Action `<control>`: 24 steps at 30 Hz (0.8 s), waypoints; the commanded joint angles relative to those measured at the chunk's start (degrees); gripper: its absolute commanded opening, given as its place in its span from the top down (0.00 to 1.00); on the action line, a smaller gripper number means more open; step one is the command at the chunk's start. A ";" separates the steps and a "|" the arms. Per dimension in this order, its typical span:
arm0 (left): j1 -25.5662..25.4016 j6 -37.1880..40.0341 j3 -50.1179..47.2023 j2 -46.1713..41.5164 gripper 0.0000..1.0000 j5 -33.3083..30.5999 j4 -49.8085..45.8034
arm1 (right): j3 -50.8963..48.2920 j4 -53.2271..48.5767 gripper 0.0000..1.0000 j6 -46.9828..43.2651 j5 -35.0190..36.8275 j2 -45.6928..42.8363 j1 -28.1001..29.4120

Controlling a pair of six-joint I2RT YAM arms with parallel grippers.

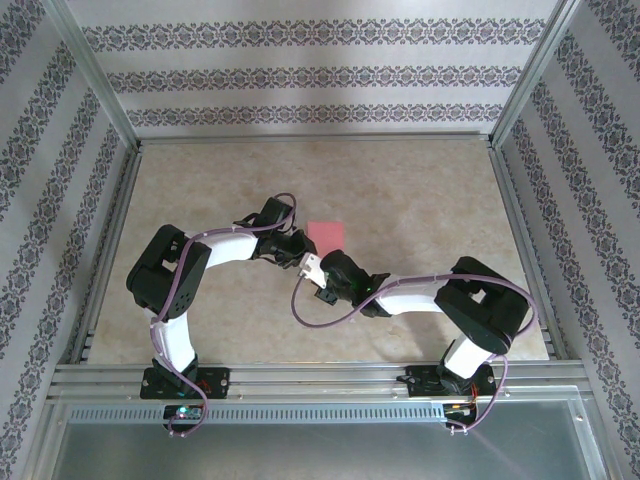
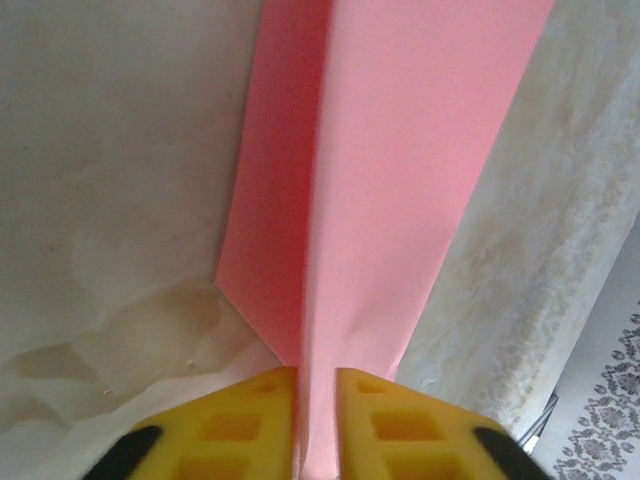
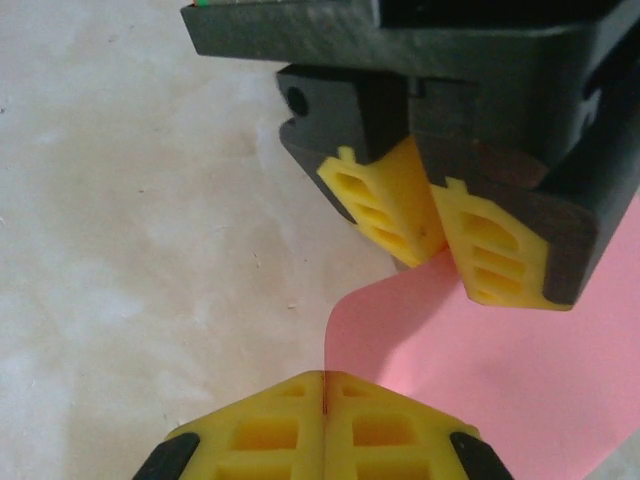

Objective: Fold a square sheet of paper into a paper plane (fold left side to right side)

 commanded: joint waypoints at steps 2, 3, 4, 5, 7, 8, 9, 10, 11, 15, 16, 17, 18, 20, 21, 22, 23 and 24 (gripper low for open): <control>-0.19 2.84 1.74 -3.91 0.67 -2.37 -2.71 | -1.08 -1.09 1.00 5.13 -5.12 -3.15 -2.59; 0.11 3.62 2.04 -4.63 0.63 -2.78 -3.83 | -1.35 -1.25 1.00 6.19 -6.52 -3.67 -3.38; 0.44 4.30 2.27 -5.40 0.61 -3.02 -4.86 | -1.44 -1.48 1.00 7.16 -7.75 -4.04 -4.09; 1.02 5.01 2.56 -6.27 0.60 -3.32 -6.03 | -1.61 -1.69 1.00 8.15 -9.06 -4.49 -4.85; 2.08 6.40 3.04 -7.99 0.58 -4.07 -8.11 | -1.81 -2.05 1.00 9.90 -11.81 -5.19 -6.21; 2.64 7.24 3.37 -8.82 0.57 -4.56 -9.41 | -1.90 -2.15 1.00 10.87 -13.46 -5.53 -6.95; 3.11 8.37 3.90 -9.38 0.56 -5.18 -10.77 | -2.07 -2.11 1.00 11.96 -15.19 -5.71 -7.82; 3.40 9.51 4.69 -9.53 0.55 -5.61 -12.23 | -2.14 -2.07 1.00 12.97 -16.64 -5.93 -8.58; 3.62 11.00 5.99 -9.22 0.55 -5.91 -13.83 | -2.24 -1.99 1.00 14.19 -18.35 -6.04 -9.48; 3.61 14.84 12.70 -4.11 0.65 -3.42 -17.41 | -2.51 -1.04 1.00 17.71 -23.77 -5.33 -12.26; 3.56 14.83 13.75 -2.57 0.68 -2.21 -16.84 | -2.52 -0.88 1.00 18.28 -24.48 -5.02 -12.57; 3.36 14.71 15.04 -0.89 0.71 -1.02 -16.22 | -2.50 -0.62 1.00 18.72 -25.07 -4.61 -12.87; 3.25 14.70 16.54 0.96 0.74 -0.31 -16.16 | -2.51 -0.28 1.00 19.21 -25.81 -4.23 -13.07; 2.87 15.22 19.47 4.23 0.76 1.07 -16.47 | -2.93 0.94 1.00 20.34 -26.22 -3.80 -13.27; 2.77 15.46 21.04 6.03 0.77 1.74 -16.85 | -3.27 1.85 1.00 20.85 -26.34 -3.68 -13.27; 2.60 15.79 22.28 7.50 0.78 2.49 -17.12 | -3.43 2.29 1.00 21.20 -26.41 -3.59 -13.28; 2.36 16.17 23.73 9.23 0.78 3.17 -17.63 | -3.44 2.41 1.00 21.40 -26.55 -3.42 -13.30; 2.12 16.83 25.15 10.83 0.78 3.55 -18.41 | -3.48 2.38 1.00 21.56 -26.88 -3.24 -13.34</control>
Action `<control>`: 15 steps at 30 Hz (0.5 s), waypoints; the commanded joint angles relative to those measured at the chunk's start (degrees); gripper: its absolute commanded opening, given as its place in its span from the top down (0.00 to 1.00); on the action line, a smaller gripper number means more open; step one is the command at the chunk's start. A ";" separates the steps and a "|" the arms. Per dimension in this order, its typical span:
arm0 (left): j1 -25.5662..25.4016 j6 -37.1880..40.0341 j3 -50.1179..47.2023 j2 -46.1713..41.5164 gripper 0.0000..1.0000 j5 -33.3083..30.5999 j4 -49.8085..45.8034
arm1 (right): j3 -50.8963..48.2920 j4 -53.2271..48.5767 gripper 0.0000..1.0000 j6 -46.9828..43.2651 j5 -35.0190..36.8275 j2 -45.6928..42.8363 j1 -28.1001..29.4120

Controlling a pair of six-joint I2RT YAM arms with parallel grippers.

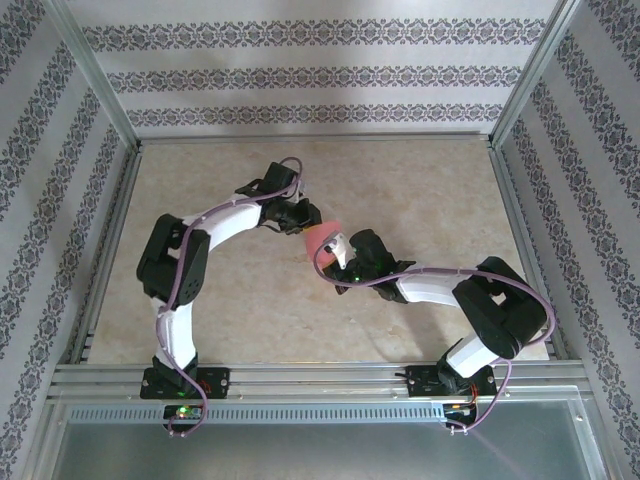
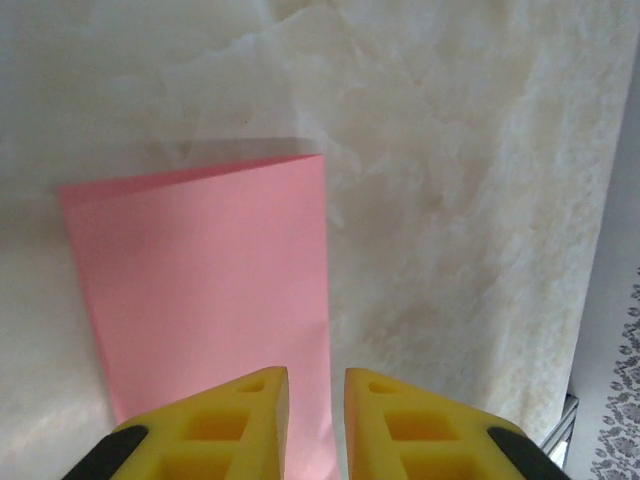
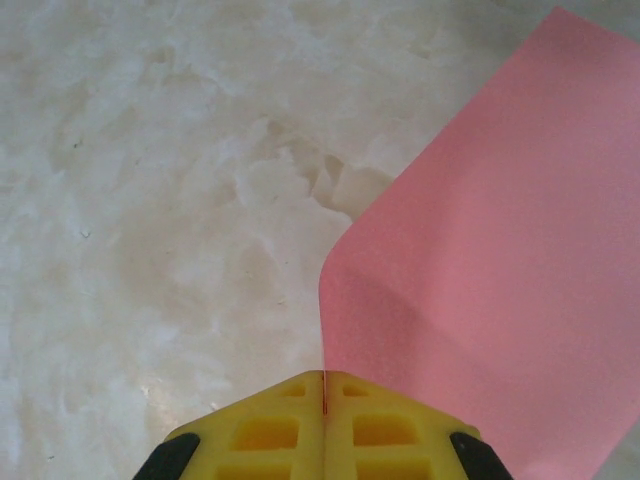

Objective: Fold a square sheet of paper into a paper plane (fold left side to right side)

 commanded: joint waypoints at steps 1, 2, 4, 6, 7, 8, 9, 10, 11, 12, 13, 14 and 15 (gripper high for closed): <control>-1.17 3.63 4.29 4.37 0.79 3.20 -4.76 | -0.99 2.16 1.00 2.51 -3.32 1.05 -0.33; -1.53 4.50 5.51 5.60 0.79 2.88 -5.63 | -0.99 2.16 1.00 2.69 -3.61 1.16 -0.46; -2.05 5.62 6.98 7.43 0.79 2.02 -6.90 | -0.99 2.24 1.00 3.21 -3.94 1.42 -0.53; -2.34 5.99 7.46 8.83 0.81 1.97 -7.09 | -0.99 2.33 1.00 3.63 -4.23 1.60 -0.71; -2.44 6.00 7.34 9.38 0.81 1.96 -6.99 | -1.07 2.33 1.00 3.87 -4.40 1.65 -0.83; -2.55 6.16 7.18 9.78 0.82 1.97 -6.98 | -1.04 2.31 1.00 4.06 -4.62 1.74 -0.94; -2.65 6.38 7.05 10.11 0.82 1.84 -7.12 | -0.97 2.34 1.00 4.25 -4.88 1.86 -0.98; -2.61 6.63 6.91 10.47 0.83 1.62 -7.47 | -0.99 2.42 1.00 4.51 -5.13 2.02 -1.19; -2.70 7.05 6.81 10.86 0.84 1.23 -7.80 | -0.99 2.50 1.00 4.95 -5.37 2.21 -1.37; -2.72 7.42 6.66 11.09 0.85 0.88 -8.01 | -0.99 2.59 1.00 5.27 -5.69 2.51 -1.56; -2.82 7.64 6.40 11.31 0.85 0.43 -8.06 | -0.91 2.57 1.00 5.54 -6.06 2.70 -1.92; -2.78 7.89 5.96 11.50 0.86 -0.02 -8.02 | -0.90 2.55 1.00 5.74 -6.50 2.99 -2.19; -2.88 8.08 5.60 11.49 0.86 -0.45 -7.82 | -0.82 2.36 1.00 5.92 -6.61 3.31 -2.56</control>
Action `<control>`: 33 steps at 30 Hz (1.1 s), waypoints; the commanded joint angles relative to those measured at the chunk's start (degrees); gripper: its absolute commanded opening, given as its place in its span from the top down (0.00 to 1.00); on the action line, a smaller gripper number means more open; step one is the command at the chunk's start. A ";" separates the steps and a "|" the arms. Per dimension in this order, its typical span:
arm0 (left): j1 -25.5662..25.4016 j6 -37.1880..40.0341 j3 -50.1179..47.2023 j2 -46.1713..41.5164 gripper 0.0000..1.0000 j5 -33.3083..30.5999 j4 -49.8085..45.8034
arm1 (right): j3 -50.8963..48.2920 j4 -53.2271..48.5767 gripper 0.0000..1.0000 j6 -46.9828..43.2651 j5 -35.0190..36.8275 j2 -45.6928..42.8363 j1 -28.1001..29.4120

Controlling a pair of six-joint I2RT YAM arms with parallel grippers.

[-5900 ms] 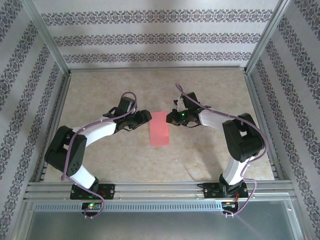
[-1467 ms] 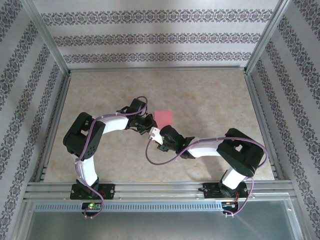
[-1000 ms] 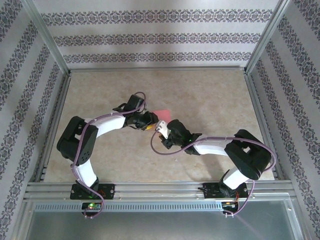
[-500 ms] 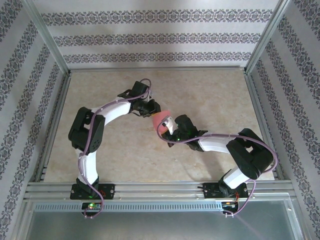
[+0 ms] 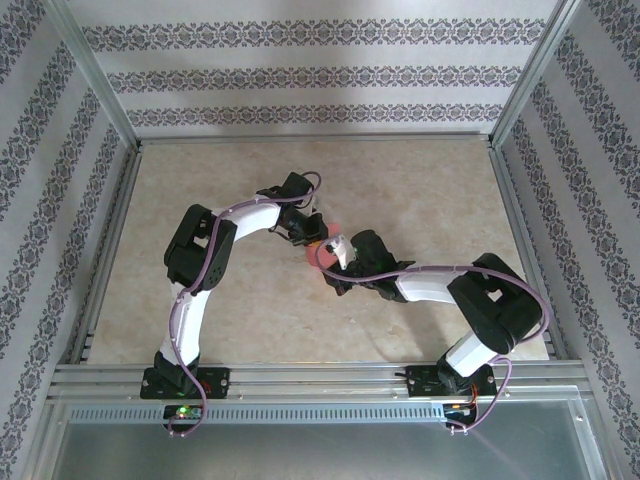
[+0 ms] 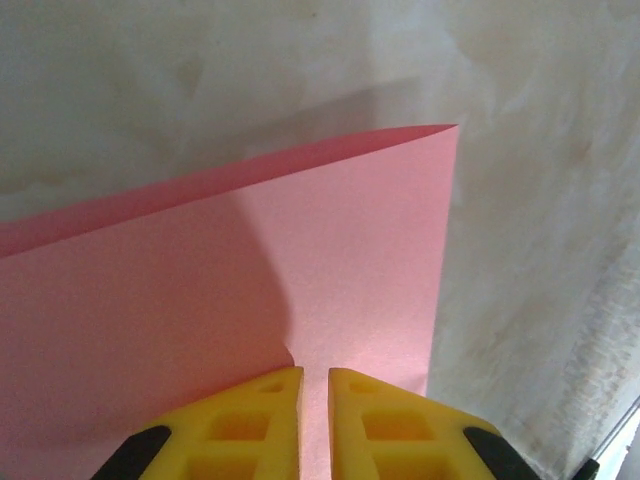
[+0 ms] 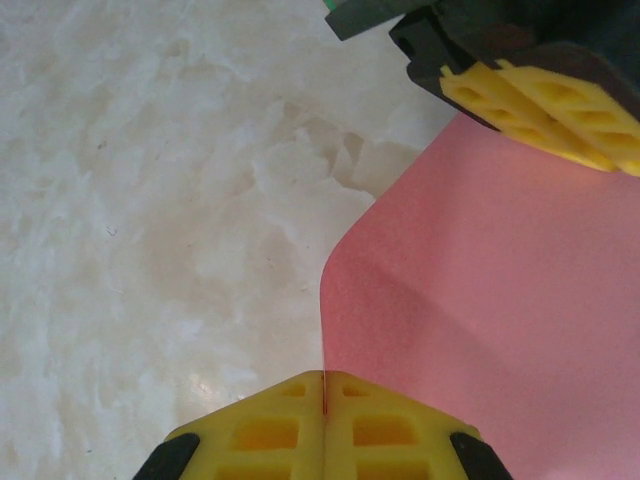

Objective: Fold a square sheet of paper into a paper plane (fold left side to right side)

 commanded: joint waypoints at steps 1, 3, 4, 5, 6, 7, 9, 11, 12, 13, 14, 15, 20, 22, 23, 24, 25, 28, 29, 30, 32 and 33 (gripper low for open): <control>-0.68 2.56 -0.54 1.48 0.86 -1.73 -1.99 | -0.47 1.17 1.00 1.91 -2.32 1.58 -1.29; -0.85 2.89 -1.18 1.43 0.86 -2.61 -2.00 | -0.45 1.11 1.00 2.53 -2.43 2.18 -2.37; -0.94 3.00 -1.29 1.44 0.87 -2.88 -2.02 | -0.38 0.95 1.00 2.82 -2.54 2.28 -2.86; -1.02 3.22 -1.47 1.42 0.87 -3.06 -2.11 | -0.34 0.87 1.00 3.08 -2.56 2.30 -3.23; -1.13 3.35 -1.66 1.46 0.87 -3.25 -2.24 | -0.16 0.55 1.00 3.35 -2.46 2.37 -3.56; -1.25 3.52 -1.69 1.50 0.87 -3.35 -2.44 | -0.03 0.24 1.00 3.41 -2.41 2.39 -3.83; -1.47 3.94 -1.84 1.48 0.87 -3.93 -2.71 | 0.49 -0.81 1.00 3.62 -2.31 2.69 -4.44; -1.61 4.15 -2.06 1.42 0.88 -4.30 -2.82 | 0.59 -1.18 1.00 4.02 -2.13 2.87 -5.03; -1.67 4.23 -2.12 1.49 0.88 -4.37 -2.82 | 0.59 -1.29 1.00 4.23 -2.06 2.83 -5.38; -1.70 4.24 -2.26 1.45 0.88 -4.55 -2.82 | 0.59 -1.42 1.00 4.41 -1.96 2.83 -5.60; -1.74 4.19 -2.32 1.46 0.88 -4.66 -2.74 | 0.66 -1.73 1.00 4.56 -1.47 2.82 -5.86; -1.78 4.24 -2.39 1.42 0.89 -4.75 -2.73 | 0.76 -2.11 1.00 4.54 -1.21 2.82 -6.13; -2.01 4.13 -2.54 1.54 0.89 -4.73 -2.29 | 1.79 -3.95 1.00 3.91 0.97 3.65 -7.00; -2.11 4.10 -2.48 1.60 0.89 -4.66 -2.29 | 2.29 -4.35 1.00 3.76 1.21 4.03 -7.43; -2.14 4.09 -2.45 1.63 0.89 -4.64 -2.29 | 2.55 -4.46 1.00 3.81 1.40 4.16 -7.61; -2.09 4.08 -2.45 1.68 0.89 -4.73 -2.28 | 2.83 -4.67 1.00 3.68 1.50 4.23 -7.79; -2.17 4.06 -2.45 1.73 0.89 -4.62 -2.27 | 3.10 -4.83 1.00 3.57 1.65 4.38 -7.88; -2.09 4.10 -2.47 1.69 0.89 -4.70 -2.28 | 3.93 -5.43 1.00 3.16 1.90 4.85 -8.12; -2.10 4.08 -2.51 1.70 0.90 -4.75 -2.24 | 4.30 -5.59 1.00 3.11 1.94 4.98 -8.12; -2.09 4.15 -2.55 1.76 0.90 -4.69 -2.26 | 4.49 -5.68 1.00 3.03 1.96 5.22 -8.16; -2.09 4.15 -2.54 1.73 0.90 -4.68 -2.26 | 4.88 -5.77 1.00 2.91 1.87 5.46 -8.23; -2.10 4.15 -2.56 1.68 0.90 -4.75 -2.27 | 5.02 -5.77 1.00 2.78 1.94 5.59 -8.25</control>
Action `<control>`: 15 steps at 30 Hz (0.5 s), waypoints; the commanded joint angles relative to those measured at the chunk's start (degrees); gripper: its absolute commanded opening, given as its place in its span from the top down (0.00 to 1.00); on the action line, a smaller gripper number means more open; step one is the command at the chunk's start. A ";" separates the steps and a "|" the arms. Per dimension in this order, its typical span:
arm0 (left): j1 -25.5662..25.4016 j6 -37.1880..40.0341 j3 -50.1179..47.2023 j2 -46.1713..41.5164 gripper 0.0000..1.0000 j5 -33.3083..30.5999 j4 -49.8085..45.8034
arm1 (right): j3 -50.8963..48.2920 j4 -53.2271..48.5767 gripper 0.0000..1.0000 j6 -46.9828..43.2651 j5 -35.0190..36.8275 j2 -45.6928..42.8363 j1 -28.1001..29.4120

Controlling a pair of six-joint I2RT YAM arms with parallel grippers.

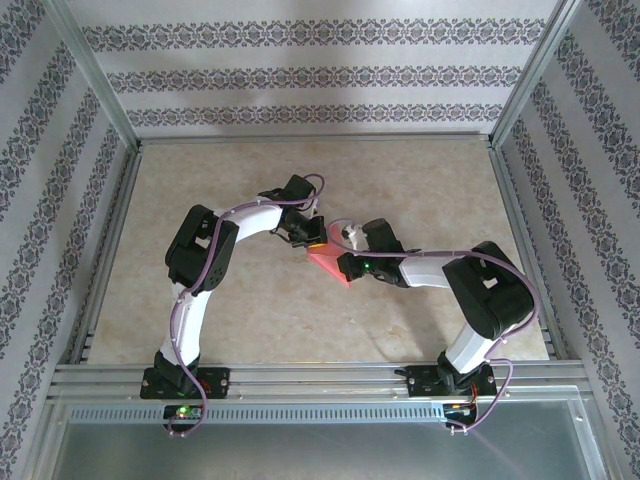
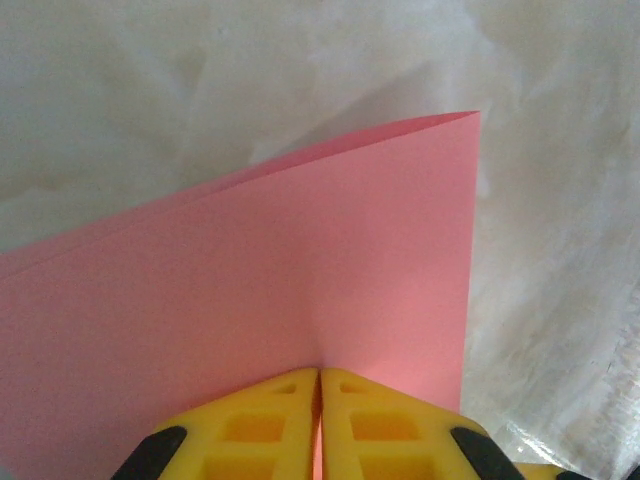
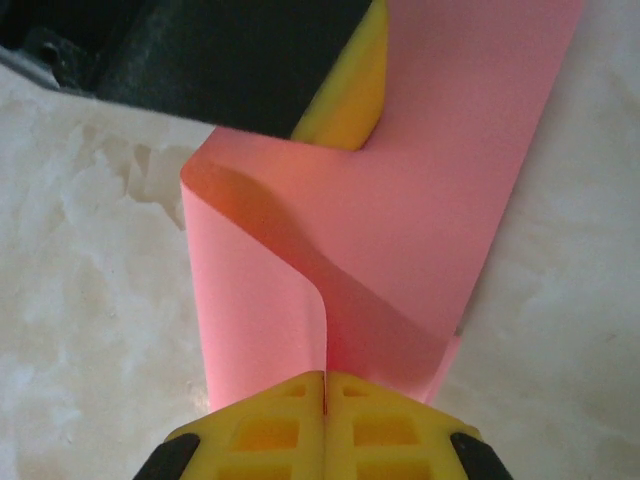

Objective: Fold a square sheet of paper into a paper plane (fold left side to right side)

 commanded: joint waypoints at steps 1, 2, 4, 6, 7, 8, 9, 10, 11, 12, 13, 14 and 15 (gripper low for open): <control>-1.42 1.35 -1.93 1.51 0.90 -2.41 -2.44 | 1.38 -0.92 1.00 -0.85 0.51 1.24 -0.36; -1.39 1.27 -1.89 1.57 0.90 -2.41 -2.42 | 1.46 -0.92 1.00 -0.89 0.59 1.36 -0.36; -1.40 1.36 -1.88 1.48 0.90 -2.47 -2.42 | 1.64 -0.92 1.00 -0.98 0.67 1.63 -0.45; -1.47 1.22 -1.85 1.53 0.90 -2.59 -2.42 | 1.81 -0.92 1.00 -1.07 0.76 1.90 -0.50; -1.49 1.26 -1.80 1.54 0.90 -2.57 -2.42 | 1.90 -0.92 1.00 -1.07 0.70 1.99 -0.54; -1.45 1.27 -1.80 1.64 0.90 -2.52 -2.42 | 1.99 -0.92 1.00 -1.15 0.59 2.09 -0.56; -1.41 1.17 -1.67 1.64 0.90 -2.49 -2.42 | 2.08 -1.01 1.00 -1.24 0.54 2.17 -0.54; -1.38 1.17 -1.64 1.68 0.90 -2.59 -2.48 | 2.08 -1.09 1.00 -1.20 0.52 2.25 -0.61; -1.46 1.17 -1.52 1.79 0.90 -2.49 -2.51 | 2.04 -1.05 1.00 -1.33 0.60 2.28 -0.62; -1.51 1.13 -1.45 1.76 0.90 -2.48 -2.50 | 2.00 -1.01 1.00 -1.33 0.61 2.34 -0.67; -1.45 1.17 -1.37 1.77 0.90 -2.51 -2.57 | 1.99 -0.94 1.00 -1.42 0.58 2.34 -0.71; -1.44 1.17 -1.35 1.84 0.90 -2.54 -2.59 | 1.99 -0.92 1.00 -1.42 0.52 2.34 -0.71; -1.49 1.17 -1.34 1.86 0.90 -2.56 -2.66 | 2.08 -0.92 1.00 -1.42 0.46 2.43 -0.72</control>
